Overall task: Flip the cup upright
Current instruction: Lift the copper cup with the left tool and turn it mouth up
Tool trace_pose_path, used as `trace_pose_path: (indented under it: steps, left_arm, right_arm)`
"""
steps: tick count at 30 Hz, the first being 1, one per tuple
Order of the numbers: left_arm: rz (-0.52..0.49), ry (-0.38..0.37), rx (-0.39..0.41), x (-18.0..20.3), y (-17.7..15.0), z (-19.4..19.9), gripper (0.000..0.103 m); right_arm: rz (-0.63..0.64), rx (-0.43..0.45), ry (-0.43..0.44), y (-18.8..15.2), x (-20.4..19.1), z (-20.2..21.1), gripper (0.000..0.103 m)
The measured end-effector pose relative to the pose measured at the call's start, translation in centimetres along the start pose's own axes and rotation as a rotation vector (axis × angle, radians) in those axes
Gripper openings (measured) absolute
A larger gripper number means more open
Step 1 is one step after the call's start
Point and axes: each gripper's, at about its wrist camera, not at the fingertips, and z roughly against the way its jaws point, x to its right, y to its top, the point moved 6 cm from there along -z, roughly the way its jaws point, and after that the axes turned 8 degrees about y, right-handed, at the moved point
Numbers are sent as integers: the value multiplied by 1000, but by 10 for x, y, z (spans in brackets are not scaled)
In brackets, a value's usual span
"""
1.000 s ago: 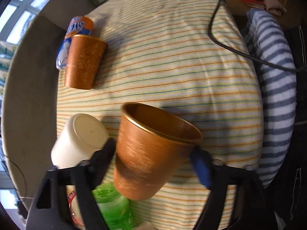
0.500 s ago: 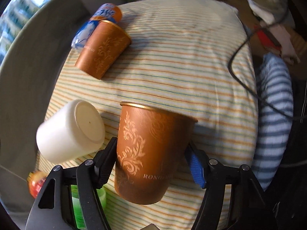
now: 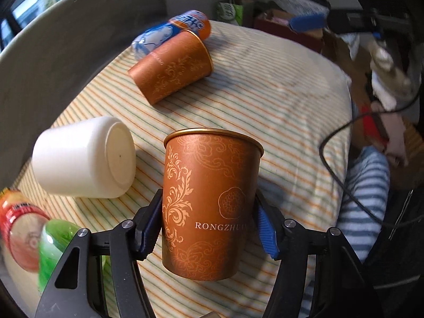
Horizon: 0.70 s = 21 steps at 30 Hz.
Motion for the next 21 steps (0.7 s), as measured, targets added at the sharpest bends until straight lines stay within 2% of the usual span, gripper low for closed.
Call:
trace_pose_path:
  steps: [4, 7, 10, 14, 17, 21]
  left_arm:
    - [73, -19, 34, -3, 0, 4, 61]
    - [97, 2, 92, -2, 0, 10, 61]
    - [165, 29, 177, -5, 4, 17, 61]
    - [317, 46, 292, -13, 2, 20, 61]
    - [345, 83, 315, -12, -4, 16, 61]
    - [342, 121, 306, -8, -14, 15, 61]
  right_arm:
    - [-13, -9, 15, -2, 0, -4, 78]
    - [-9, -19, 17, -4, -1, -8, 78]
    - [-5, -16, 17, -3, -2, -11, 78]
    - [-19, -17, 31, -3, -3, -18, 78]
    - [-17, -30, 29, -1, -8, -27, 78]
    - [-6, -51, 23, 0, -15, -38, 78]
